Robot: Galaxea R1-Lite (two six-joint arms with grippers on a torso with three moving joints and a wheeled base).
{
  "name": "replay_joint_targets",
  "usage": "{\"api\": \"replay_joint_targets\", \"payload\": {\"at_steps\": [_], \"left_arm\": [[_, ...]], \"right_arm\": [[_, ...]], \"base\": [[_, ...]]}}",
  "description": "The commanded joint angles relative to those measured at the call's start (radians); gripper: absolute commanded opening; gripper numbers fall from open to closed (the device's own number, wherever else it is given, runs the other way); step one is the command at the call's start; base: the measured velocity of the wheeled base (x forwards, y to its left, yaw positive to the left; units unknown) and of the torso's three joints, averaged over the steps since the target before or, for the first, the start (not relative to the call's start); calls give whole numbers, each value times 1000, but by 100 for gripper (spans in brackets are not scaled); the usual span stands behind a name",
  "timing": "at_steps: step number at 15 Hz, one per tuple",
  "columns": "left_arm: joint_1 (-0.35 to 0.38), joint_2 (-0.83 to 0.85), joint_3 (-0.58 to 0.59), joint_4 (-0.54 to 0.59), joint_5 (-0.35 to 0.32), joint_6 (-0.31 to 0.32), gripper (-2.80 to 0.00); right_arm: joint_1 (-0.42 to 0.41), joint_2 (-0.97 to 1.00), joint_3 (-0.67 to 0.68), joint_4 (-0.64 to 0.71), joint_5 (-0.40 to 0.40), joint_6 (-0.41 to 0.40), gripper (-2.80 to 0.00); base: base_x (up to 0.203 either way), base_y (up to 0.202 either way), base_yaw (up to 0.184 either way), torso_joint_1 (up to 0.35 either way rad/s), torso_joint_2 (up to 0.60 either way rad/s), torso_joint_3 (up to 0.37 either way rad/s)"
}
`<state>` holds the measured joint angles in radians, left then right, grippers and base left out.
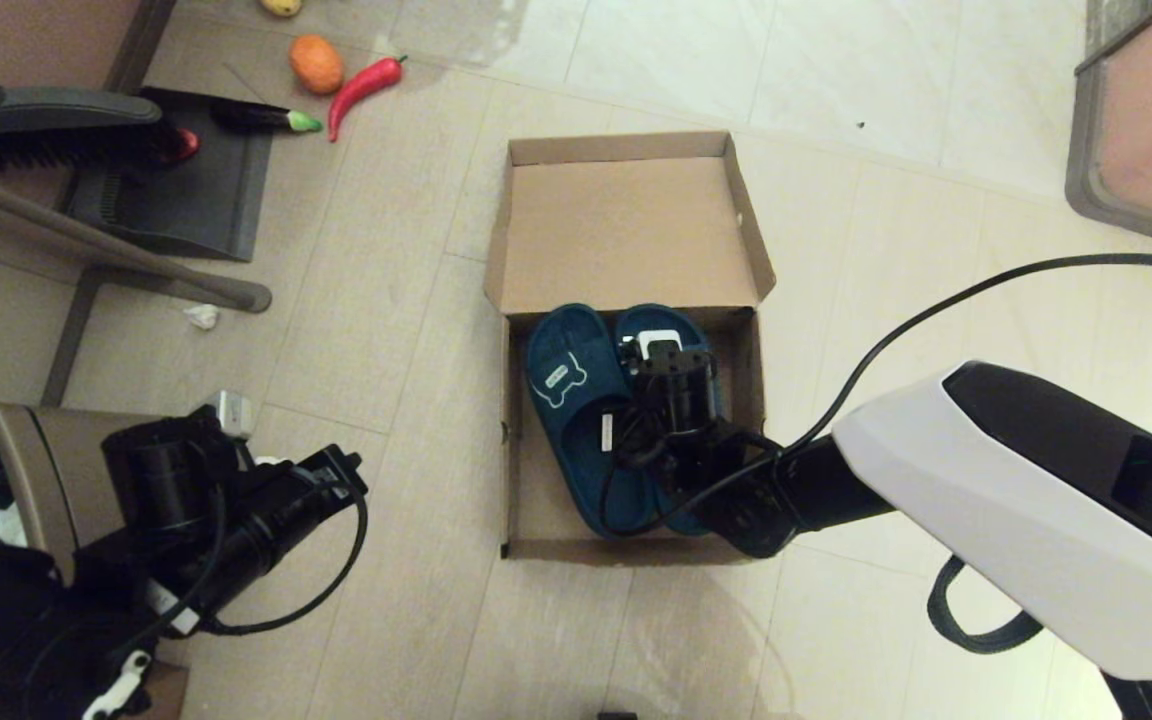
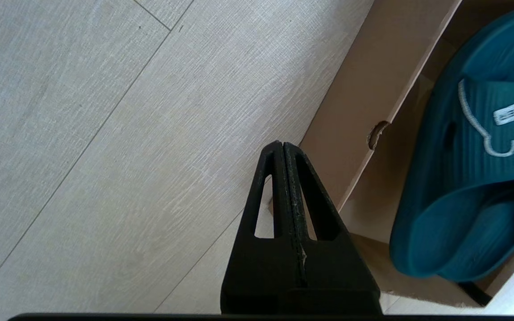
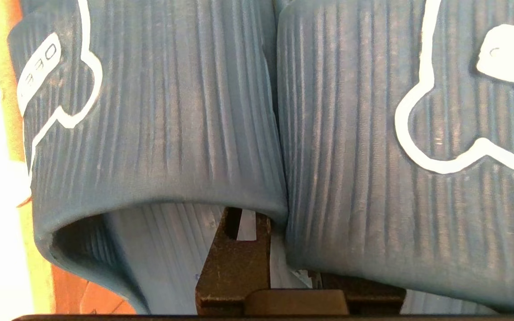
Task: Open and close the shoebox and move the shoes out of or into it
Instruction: Put the shoes into the shoe box
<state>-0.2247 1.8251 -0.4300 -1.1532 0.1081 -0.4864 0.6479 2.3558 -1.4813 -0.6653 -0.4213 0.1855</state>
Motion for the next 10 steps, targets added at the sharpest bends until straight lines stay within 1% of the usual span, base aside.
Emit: {"api": "replay_joint_targets", "payload": {"at_steps": [1,7,8,10], "left_arm": [[-1,2,-1,-6,1,-3,-280],[1,-1,1,-6,1,-3,-280],[1,-1,2,-6,1,-3,-280],[1,-1,2,-6,1,-3,-280]], "right_arm": [[-4,19,-4,-3,-1,0,-280],[-4,45,-13,-8,2,1,-280],[-4,47,-22,-8,2,6,0],[-5,61,-46,-8,-3,8,0]], "base": [[0,0,0,0,0,0],[0,0,0,0,0,0],[0,0,0,0,0,0],[0,0,0,0,0,0]]}}
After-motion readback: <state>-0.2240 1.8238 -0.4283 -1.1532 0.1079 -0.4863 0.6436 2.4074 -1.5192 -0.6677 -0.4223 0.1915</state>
